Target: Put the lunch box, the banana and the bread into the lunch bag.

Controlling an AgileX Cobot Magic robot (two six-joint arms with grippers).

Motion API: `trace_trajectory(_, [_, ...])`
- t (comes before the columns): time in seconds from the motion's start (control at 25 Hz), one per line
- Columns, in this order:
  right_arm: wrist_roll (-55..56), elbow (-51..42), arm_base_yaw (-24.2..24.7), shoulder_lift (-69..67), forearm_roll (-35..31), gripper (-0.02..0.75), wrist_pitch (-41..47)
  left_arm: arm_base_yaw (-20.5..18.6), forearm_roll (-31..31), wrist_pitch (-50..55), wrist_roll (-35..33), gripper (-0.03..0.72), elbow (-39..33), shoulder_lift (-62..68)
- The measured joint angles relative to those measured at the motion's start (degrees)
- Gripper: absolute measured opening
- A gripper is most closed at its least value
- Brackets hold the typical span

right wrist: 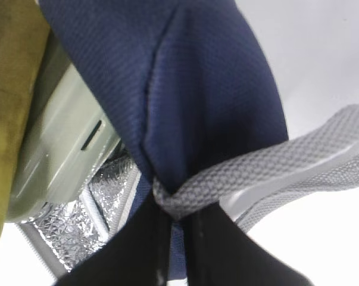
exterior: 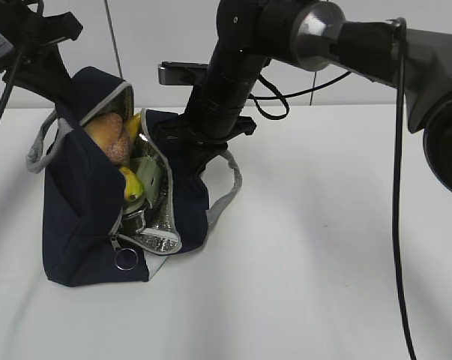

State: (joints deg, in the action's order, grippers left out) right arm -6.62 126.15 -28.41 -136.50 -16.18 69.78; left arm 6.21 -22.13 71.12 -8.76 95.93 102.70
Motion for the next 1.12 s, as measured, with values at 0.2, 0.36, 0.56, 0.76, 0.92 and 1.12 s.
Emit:
trace_trajectory(0.2, [0.0, 2.1, 0.0, 0.2, 0.4, 0.001, 0.8, 0.1, -1.6, 0.0, 0.0, 0.001, 0.0, 0.0])
trace_trajectory(0.36, [0.1, 3.9, 0.4, 3.8, 0.4, 0.000, 1.8, 2.4, -1.8, -0.1, 0.0, 0.001, 0.0, 0.0])
trace_trajectory(0.56, [0.1, 4.1, 3.7, 10.5, 0.8, -0.001, 2.8, 8.6, -1.5, -1.3, -0.2, 0.001, 0.0, -0.1])
trace_trajectory(0.76, [0.1, 4.1, 6.8, 16.9, 0.7, -0.002, 4.0, 14.2, -1.3, -0.9, -0.4, 0.001, 0.0, -0.1])
trace_trajectory(0.92, [0.0, 3.1, 8.1, 21.0, 1.1, -0.002, 4.1, 18.0, -1.4, -0.9, -0.4, 0.001, 0.3, -0.1])
trace_trajectory(1.12, [-1.3, -3.9, 8.6, 24.9, 1.5, -0.002, 3.8, 20.8, -1.3, -0.4, -0.5, 0.001, 5.4, -0.1])
